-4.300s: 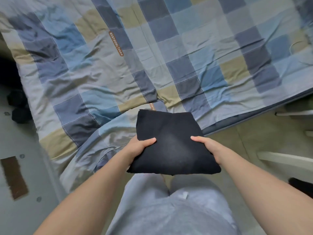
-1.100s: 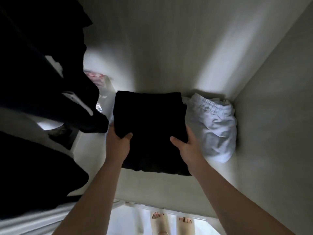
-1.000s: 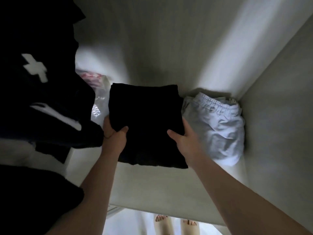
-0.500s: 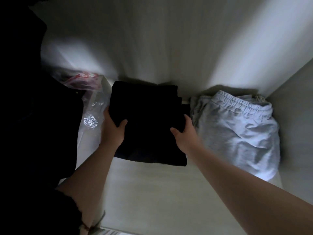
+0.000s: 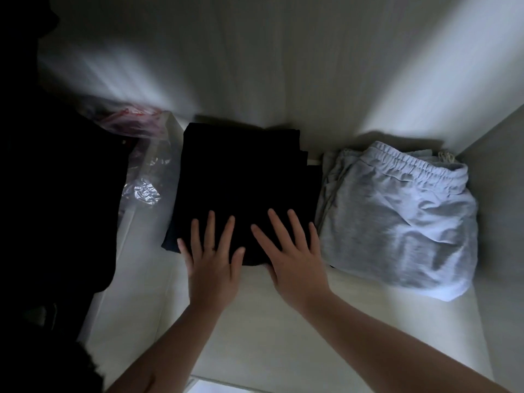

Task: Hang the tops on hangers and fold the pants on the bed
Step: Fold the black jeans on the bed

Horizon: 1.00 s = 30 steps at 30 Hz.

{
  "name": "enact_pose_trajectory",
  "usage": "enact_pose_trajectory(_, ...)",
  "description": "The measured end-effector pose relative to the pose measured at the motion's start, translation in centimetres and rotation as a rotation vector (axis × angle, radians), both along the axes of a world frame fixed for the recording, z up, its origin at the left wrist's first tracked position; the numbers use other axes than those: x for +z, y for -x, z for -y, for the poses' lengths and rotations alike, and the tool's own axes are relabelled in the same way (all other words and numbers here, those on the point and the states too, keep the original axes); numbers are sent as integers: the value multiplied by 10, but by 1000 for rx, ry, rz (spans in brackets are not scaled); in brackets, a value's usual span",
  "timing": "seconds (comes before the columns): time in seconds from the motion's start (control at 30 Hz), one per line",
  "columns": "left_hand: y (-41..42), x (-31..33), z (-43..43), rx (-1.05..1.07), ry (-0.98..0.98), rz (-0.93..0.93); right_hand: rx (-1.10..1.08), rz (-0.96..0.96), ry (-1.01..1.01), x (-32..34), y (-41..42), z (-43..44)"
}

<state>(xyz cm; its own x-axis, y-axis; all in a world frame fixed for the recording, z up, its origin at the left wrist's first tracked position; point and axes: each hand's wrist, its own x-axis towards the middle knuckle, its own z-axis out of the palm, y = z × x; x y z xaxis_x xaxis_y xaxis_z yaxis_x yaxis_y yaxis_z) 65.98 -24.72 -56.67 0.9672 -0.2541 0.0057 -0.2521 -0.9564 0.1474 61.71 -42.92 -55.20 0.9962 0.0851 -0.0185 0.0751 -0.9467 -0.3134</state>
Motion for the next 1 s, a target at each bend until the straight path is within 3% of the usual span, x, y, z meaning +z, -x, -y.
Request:
enact_pose_trajectory(0.23, -32, -3, 14, 70, -59, -115, 3, -187, -39, 3, -31, 1)
enact_pose_trajectory(0.4, -18, 10, 15, 91, -68, -168, -10, -212, -53, 14, -14, 4)
enact_pose_trajectory(0.7, 93, 34, 41, 47, 42, -386, -130, -360, -103, 50, 82, 10)
enact_pose_trajectory(1.0, 213, 86, 54, 118, 143, -454, -191, -437, -85, 94, 210, 21)
